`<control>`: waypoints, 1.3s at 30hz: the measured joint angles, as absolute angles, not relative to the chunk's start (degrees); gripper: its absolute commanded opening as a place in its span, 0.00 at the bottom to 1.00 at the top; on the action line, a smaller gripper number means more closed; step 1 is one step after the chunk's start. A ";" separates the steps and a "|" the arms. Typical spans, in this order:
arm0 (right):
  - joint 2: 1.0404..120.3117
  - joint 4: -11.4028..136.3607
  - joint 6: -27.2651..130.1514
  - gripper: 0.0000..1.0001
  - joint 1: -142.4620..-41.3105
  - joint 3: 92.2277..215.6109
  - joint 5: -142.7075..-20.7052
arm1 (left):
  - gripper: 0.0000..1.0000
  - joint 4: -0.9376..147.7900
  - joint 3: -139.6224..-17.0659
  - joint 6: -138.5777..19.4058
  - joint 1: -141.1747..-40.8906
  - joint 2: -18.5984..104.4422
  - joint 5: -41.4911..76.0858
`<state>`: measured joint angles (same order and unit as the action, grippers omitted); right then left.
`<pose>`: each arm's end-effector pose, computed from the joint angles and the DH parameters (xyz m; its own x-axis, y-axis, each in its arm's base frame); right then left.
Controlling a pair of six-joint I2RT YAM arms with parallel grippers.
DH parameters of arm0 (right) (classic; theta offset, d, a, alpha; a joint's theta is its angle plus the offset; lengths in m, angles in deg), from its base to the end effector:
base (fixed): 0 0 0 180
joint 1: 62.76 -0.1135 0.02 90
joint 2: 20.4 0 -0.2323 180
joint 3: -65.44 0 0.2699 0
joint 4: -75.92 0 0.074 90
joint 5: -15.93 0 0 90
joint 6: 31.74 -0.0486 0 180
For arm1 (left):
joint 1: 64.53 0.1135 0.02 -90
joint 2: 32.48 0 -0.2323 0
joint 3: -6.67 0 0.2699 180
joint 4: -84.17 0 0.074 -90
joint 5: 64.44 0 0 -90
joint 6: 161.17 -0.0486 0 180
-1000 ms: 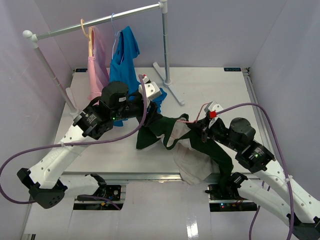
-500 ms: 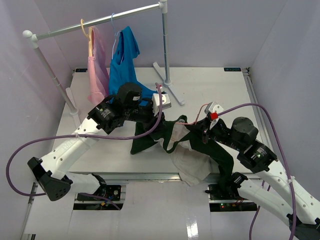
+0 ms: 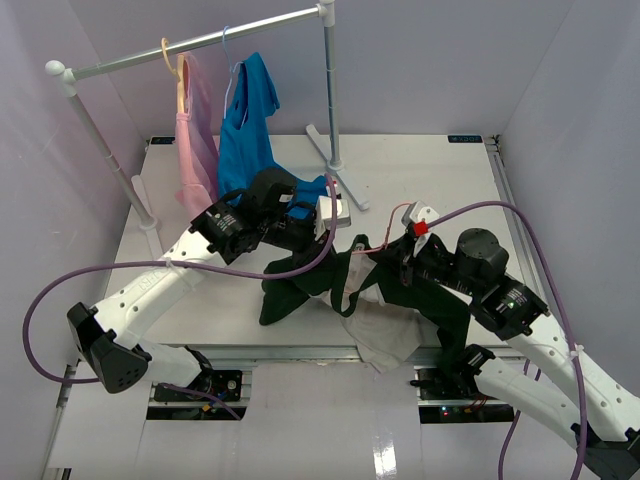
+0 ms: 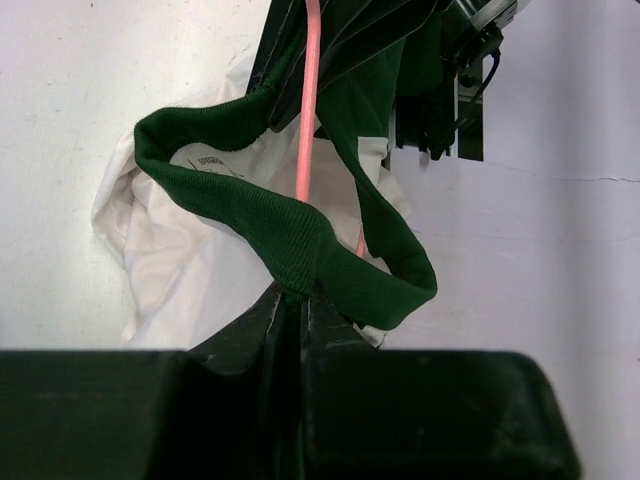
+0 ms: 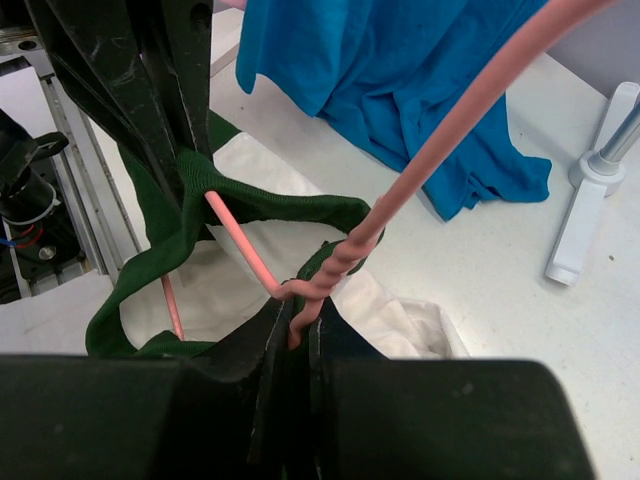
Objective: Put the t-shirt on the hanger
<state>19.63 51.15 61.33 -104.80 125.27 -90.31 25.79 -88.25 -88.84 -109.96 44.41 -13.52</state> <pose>0.1515 0.1549 0.3439 -0.0187 -0.0861 -0.9961 -0.8521 0.5226 -0.0292 0.1951 -0.2417 0.3509 -0.1627 0.5010 -0.8500 0.9861 0.0530 -0.1576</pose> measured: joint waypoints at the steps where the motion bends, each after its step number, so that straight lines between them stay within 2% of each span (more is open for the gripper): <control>1: 19.62 51.20 61.33 0.08 -104.78 125.27 -90.32 | 0.15 25.82 -88.24 -88.86 -110.01 44.36 -13.86; 3: 19.63 51.36 61.29 0.08 -104.76 125.27 -90.47 | 0.10 25.89 -88.24 -88.75 -110.05 44.30 -14.35; 5: 19.79 51.53 61.25 0.08 -104.77 125.27 -90.67 | 0.01 25.91 -88.21 -88.66 -110.05 44.29 -14.64; 9: 20.23 51.64 61.24 0.08 -104.78 125.27 -90.87 | 0.00 27.04 -87.07 -88.82 -110.05 44.12 -14.82; 10: 20.27 51.57 61.24 0.08 -104.78 125.27 -90.97 | 0.05 27.62 -86.41 -88.82 -110.05 43.99 -14.91; 12: 20.40 51.31 61.27 0.08 -104.79 125.27 -91.17 | 0.41 28.40 -85.54 -88.70 -110.05 43.90 -14.93; 16: 20.81 52.51 61.25 0.08 -105.04 125.27 -91.60 | 0.52 28.29 -85.39 -88.68 -110.36 44.27 -14.76; 18: 20.88 53.61 61.30 0.08 -105.20 125.27 -91.66 | 0.53 28.03 -85.40 -88.63 -110.68 44.68 -14.90; 20: 20.89 54.30 61.35 0.08 -105.22 125.27 -91.60 | 0.46 27.79 -85.40 -88.68 -110.89 44.98 -15.27; 22: 20.89 54.57 61.37 0.08 -105.22 125.27 -91.64 | 0.14 27.70 -85.42 -88.58 -110.96 45.05 -15.65; 23: 20.88 54.66 61.41 0.08 -105.23 125.27 -91.83 | 0.03 27.60 -85.48 -88.46 -110.96 45.06 -15.51; 24: 20.84 54.72 61.49 0.08 -105.29 125.29 -92.34 | 0.00 27.46 -85.62 -88.25 -110.82 45.11 -14.72; 32: 21.06 54.85 61.57 0.09 -105.21 125.33 -91.91 | 0.00 27.50 -86.50 -86.56 -110.98 45.85 -10.54; 35: 21.03 54.85 61.56 0.18 -105.20 125.33 -90.88 | 0.00 28.68 -86.51 -85.03 -111.21 45.79 -7.00; 39: 19.13 54.63 61.41 0.23 -105.28 125.19 -88.53 | 0.00 30.22 -86.57 -83.29 -111.03 45.00 -3.32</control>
